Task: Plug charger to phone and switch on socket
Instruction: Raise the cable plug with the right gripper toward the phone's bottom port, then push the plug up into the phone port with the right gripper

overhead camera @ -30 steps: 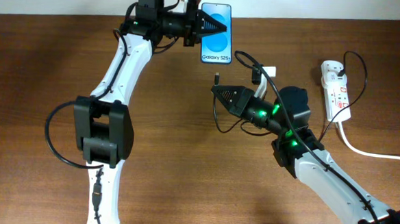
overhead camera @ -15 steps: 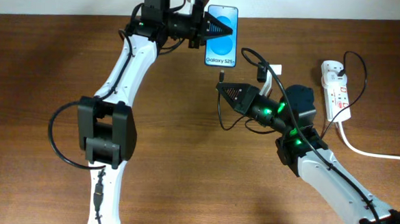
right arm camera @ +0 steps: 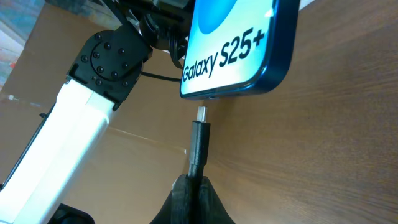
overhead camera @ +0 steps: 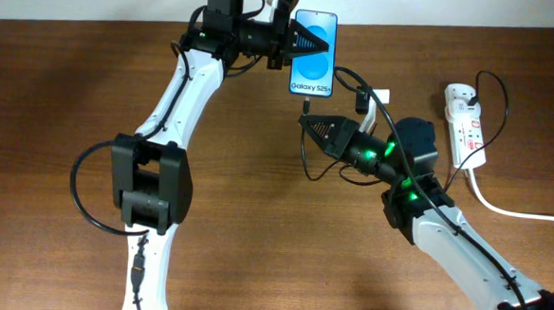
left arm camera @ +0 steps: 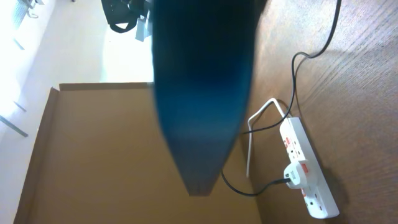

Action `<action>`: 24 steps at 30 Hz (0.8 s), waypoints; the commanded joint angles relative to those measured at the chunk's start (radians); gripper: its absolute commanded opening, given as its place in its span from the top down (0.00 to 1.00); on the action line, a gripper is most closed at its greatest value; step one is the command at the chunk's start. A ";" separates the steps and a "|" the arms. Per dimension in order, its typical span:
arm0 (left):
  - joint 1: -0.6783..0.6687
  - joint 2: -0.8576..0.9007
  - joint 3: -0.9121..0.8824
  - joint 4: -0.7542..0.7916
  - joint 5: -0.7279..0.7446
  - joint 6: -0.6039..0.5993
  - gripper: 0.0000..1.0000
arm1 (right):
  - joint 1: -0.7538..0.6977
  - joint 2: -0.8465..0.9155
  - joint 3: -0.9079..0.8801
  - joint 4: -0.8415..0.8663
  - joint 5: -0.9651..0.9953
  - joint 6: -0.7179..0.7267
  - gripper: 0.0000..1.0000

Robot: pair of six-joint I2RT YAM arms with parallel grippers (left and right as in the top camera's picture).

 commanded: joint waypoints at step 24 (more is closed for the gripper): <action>-0.013 0.011 0.016 0.010 0.061 -0.002 1.00 | -0.019 0.020 -0.001 0.007 -0.020 0.001 0.96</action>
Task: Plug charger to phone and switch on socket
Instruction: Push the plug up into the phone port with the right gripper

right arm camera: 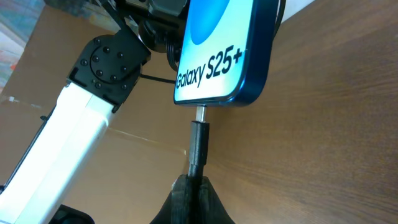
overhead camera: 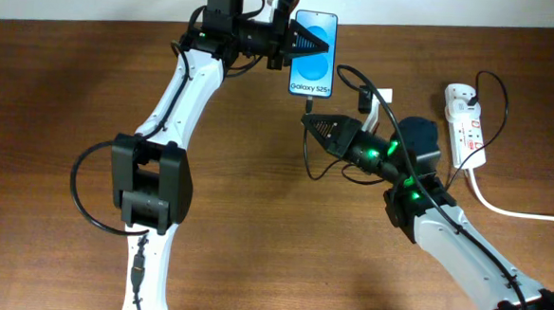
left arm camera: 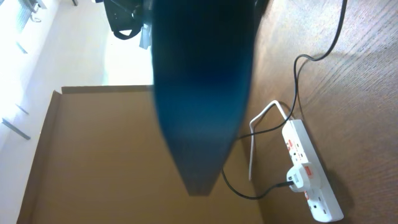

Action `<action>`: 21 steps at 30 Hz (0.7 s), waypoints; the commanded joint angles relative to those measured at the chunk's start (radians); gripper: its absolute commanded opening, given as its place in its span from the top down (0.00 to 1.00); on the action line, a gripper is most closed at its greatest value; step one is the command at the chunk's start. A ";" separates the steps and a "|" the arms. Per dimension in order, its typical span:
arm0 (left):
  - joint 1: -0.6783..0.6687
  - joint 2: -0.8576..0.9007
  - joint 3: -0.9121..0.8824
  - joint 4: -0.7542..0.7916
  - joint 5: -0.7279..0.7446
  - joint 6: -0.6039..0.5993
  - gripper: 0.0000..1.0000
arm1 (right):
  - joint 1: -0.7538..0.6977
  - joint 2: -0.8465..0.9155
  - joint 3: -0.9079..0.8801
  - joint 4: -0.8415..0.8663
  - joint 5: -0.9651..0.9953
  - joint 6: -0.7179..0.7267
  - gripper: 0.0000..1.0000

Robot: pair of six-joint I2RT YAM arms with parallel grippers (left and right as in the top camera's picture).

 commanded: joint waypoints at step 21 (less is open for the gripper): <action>-0.013 0.011 0.017 0.009 0.072 0.013 1.00 | -0.005 0.013 -0.001 0.059 -0.014 -0.003 0.96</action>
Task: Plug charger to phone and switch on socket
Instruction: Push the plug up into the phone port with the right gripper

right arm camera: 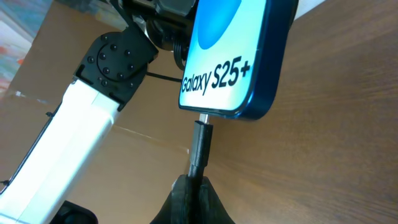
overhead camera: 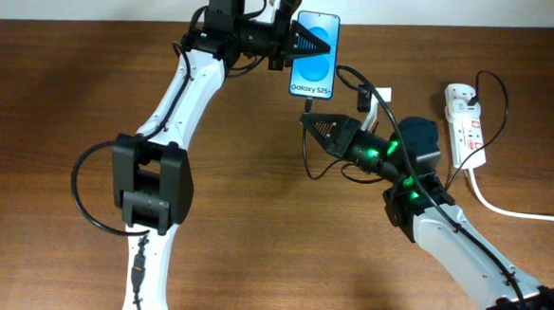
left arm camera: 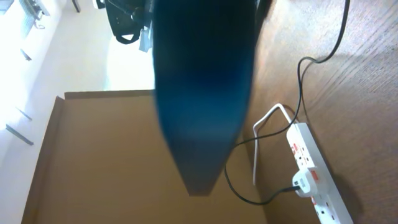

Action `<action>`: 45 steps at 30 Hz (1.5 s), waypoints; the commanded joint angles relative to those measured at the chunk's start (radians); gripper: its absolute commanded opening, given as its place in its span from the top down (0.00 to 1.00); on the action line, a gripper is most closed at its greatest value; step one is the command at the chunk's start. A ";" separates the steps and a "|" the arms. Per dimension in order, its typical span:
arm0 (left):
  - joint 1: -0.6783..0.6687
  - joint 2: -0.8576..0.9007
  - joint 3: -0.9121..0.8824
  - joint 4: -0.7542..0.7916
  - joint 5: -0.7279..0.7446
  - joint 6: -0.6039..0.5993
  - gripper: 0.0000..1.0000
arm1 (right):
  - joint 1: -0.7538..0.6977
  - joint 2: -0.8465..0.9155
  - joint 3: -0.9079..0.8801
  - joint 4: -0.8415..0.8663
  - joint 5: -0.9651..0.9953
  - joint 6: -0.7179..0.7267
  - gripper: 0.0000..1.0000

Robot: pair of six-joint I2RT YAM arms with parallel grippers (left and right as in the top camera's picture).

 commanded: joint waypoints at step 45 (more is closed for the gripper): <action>-0.080 0.011 0.016 0.005 0.109 0.041 1.00 | -0.070 0.006 -0.001 -0.002 0.000 -0.025 0.96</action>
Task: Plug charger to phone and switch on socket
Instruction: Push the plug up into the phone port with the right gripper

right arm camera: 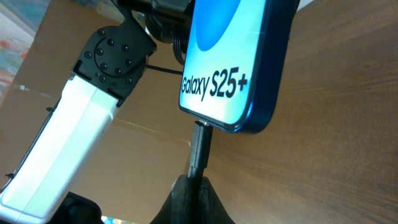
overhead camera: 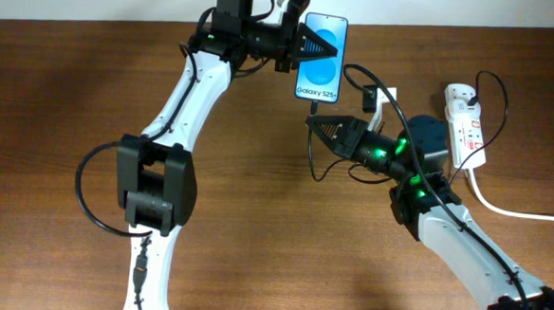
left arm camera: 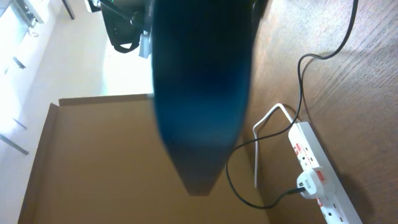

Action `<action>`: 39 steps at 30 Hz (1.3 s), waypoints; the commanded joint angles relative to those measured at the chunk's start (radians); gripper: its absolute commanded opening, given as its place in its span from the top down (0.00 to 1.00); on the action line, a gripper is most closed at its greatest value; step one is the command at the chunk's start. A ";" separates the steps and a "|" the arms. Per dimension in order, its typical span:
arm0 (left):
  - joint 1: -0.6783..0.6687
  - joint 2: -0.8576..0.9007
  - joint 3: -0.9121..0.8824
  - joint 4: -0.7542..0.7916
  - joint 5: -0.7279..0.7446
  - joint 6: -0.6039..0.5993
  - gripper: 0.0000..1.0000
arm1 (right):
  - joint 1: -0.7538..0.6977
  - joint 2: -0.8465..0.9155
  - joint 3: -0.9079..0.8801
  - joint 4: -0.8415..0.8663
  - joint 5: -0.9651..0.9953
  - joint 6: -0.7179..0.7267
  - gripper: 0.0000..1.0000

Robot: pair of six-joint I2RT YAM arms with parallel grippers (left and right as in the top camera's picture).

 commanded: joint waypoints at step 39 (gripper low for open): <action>-0.056 0.011 0.016 -0.003 0.153 0.043 1.00 | -0.093 0.005 0.003 0.055 0.052 -0.012 0.96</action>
